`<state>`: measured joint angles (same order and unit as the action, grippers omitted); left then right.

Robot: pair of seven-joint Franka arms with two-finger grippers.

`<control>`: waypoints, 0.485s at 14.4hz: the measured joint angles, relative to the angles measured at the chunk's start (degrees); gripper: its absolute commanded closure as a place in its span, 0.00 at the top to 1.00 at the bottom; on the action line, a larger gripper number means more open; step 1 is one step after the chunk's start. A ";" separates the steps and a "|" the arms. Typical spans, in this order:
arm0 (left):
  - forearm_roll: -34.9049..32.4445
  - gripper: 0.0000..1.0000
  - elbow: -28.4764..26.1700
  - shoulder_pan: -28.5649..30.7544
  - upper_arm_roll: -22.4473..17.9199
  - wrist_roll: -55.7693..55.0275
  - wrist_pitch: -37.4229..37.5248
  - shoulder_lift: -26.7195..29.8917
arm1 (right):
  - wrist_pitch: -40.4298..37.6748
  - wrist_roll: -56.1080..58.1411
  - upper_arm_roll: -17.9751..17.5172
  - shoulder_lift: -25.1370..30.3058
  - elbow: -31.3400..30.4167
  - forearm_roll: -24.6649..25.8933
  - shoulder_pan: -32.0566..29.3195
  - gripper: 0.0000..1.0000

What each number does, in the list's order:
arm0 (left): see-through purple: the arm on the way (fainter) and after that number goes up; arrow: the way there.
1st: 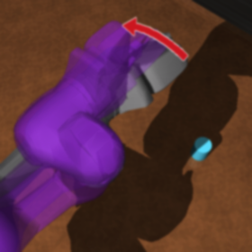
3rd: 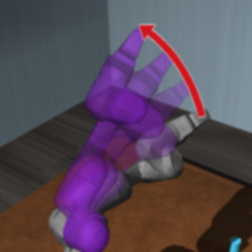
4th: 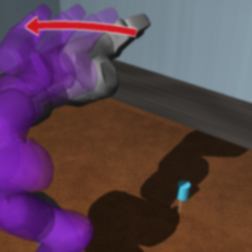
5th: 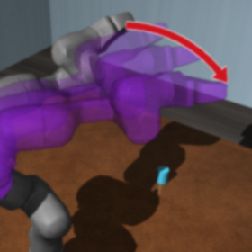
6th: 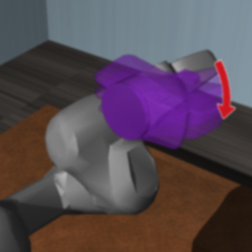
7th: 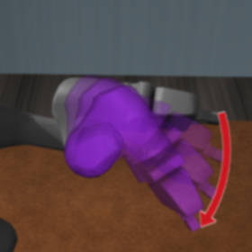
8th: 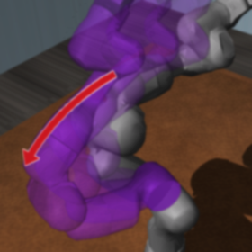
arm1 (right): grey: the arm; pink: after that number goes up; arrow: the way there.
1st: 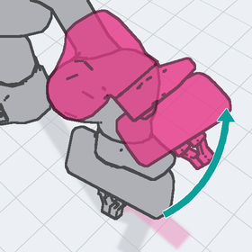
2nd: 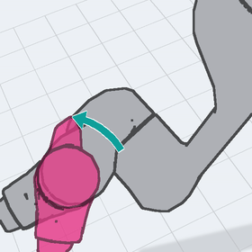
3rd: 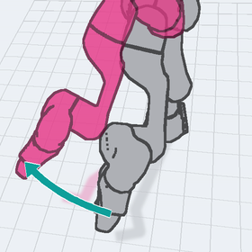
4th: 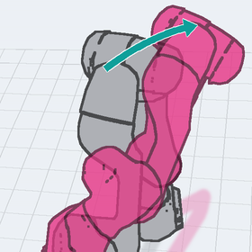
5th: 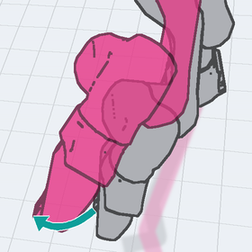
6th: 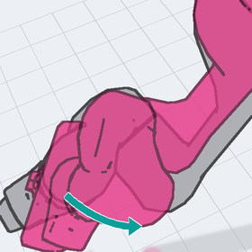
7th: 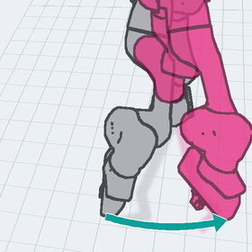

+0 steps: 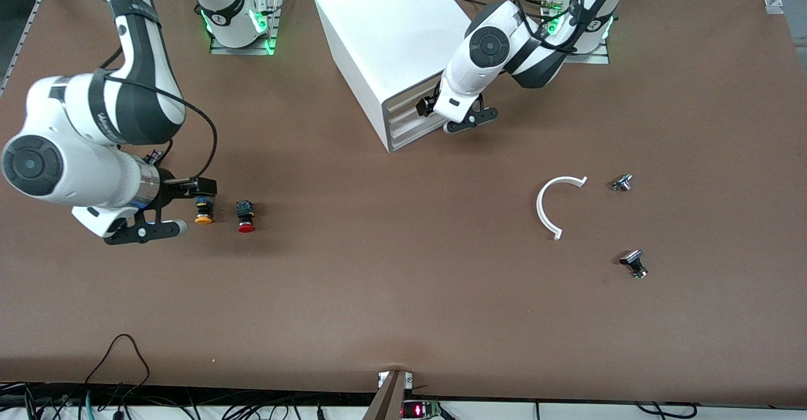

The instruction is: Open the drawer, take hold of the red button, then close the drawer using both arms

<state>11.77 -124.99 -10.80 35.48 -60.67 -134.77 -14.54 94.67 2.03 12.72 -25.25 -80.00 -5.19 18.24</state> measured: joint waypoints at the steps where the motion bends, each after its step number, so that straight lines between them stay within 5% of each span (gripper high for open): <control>1: 0.00 1.00 -0.05 0.21 0.04 0.00 0.04 0.03 | -1.29 -0.01 1.09 0.48 1.40 0.01 -0.07 1.00; 5: 0.00 1.00 0.06 5.67 -0.12 0.00 -0.12 2.80 | -4.67 0.12 4.52 2.68 4.37 -0.02 -1.70 1.00; 7: 0.00 1.00 0.72 10.47 -1.43 0.08 -0.22 5.38 | -1.18 0.15 1.41 4.43 3.45 -0.05 -5.39 1.00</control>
<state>11.77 -124.27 -0.33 34.06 -60.60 -134.99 -9.16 93.49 2.18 14.13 -20.83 -76.55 -5.25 12.85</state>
